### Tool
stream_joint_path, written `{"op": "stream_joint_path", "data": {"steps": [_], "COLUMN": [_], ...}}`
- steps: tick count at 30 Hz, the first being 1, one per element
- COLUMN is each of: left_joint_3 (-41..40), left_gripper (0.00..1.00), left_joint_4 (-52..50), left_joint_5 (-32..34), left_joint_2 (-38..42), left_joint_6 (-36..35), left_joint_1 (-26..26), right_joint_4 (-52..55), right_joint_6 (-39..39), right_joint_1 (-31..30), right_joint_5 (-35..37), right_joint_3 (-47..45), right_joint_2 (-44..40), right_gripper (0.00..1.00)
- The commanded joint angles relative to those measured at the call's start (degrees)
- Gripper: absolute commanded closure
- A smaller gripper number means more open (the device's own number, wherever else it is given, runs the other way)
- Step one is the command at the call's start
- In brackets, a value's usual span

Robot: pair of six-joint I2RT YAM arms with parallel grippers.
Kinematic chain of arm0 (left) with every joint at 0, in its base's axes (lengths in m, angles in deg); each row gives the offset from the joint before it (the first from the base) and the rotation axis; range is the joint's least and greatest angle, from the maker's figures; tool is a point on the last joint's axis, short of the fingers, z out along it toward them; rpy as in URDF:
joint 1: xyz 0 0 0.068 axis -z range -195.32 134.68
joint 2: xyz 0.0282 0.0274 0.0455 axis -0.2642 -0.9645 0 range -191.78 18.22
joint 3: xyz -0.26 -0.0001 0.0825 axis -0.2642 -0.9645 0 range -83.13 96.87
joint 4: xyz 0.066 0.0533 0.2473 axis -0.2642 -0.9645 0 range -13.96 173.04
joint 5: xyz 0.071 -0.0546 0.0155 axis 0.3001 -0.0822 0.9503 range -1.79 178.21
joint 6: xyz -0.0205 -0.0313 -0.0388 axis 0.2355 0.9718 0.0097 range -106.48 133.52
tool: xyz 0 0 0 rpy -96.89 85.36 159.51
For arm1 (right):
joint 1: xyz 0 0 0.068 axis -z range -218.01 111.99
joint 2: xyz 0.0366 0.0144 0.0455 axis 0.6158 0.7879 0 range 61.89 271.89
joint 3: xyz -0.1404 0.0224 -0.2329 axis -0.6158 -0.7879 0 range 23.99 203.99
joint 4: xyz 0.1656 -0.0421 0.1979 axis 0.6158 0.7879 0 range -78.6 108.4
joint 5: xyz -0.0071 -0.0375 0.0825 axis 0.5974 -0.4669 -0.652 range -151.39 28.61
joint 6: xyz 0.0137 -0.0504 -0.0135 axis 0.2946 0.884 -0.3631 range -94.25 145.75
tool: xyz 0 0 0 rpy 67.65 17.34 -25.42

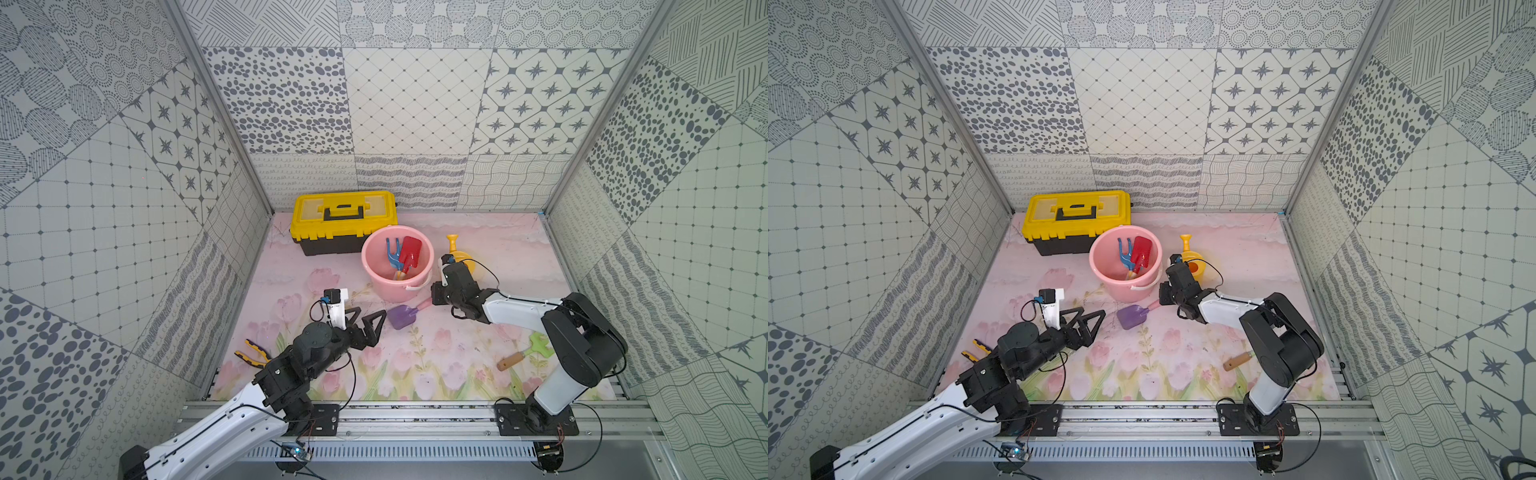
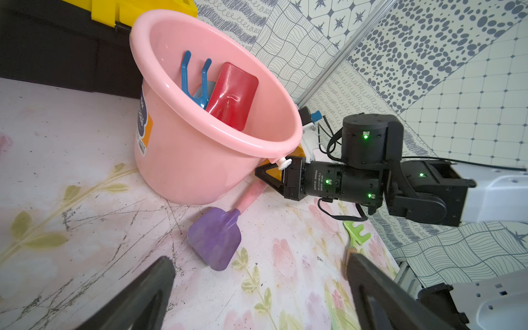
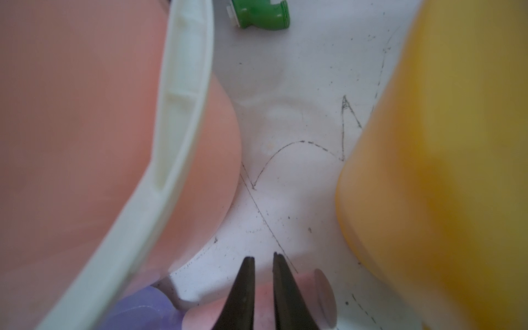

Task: Organize the gardening tools
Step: Pick up the gardening tool from the center of the board.

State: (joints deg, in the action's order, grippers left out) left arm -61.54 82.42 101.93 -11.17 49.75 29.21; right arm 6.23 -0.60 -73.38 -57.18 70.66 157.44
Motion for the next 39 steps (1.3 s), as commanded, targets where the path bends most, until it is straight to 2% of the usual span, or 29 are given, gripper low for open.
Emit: {"op": "stream_joint_path", "data": {"steps": [1,12,21,26,31,34,36,39], "left_joint_3": [0.4,0.4,0.3,0.3,0.2,0.2,0.2,0.2], "left_gripper": [0.01,0.01,0.01,0.01,0.00,0.01,0.01,0.01], "left_joint_4": [1.4,1.3,1.3,1.2,1.1,1.1,1.1,1.2], "left_joint_5": [0.5,0.8,0.8,1.2,1.4,1.4,1.4,1.4], "left_joint_2": [0.1,0.2,0.5,0.5,0.8,0.7,0.7,0.6], "left_joint_6": [-0.2,-0.1,0.0,-0.1,0.0,0.0,0.0,-0.1], "left_joint_1": [0.0,0.1,0.1,0.1,0.0,0.1,0.1,0.0], "right_joint_4": [1.2,3.4,3.3,5.0,5.9,8.5,8.8,7.9], "right_joint_6": [0.0,-0.1,-4.5,-5.3,-4.2,-1.8,0.6,2.9], "right_joint_1": [-0.1,-3.2,-8.8,-13.0,-15.1,-15.3,-15.3,-15.0], "right_joint_5": [-0.9,0.9,1.4,-0.3,-3.7,-1.9,-0.1,1.9], "right_joint_3": [-1.5,-3.2,-11.5,-12.3,-12.7,-12.6,-12.8,-13.1], "right_joint_2": [-0.4,-3.3,-11.4,-14.6,-14.8,-14.7,-15.9,-18.5], "right_gripper": [0.83,0.85,0.85,0.84,0.73,0.62,0.51,0.43]}}
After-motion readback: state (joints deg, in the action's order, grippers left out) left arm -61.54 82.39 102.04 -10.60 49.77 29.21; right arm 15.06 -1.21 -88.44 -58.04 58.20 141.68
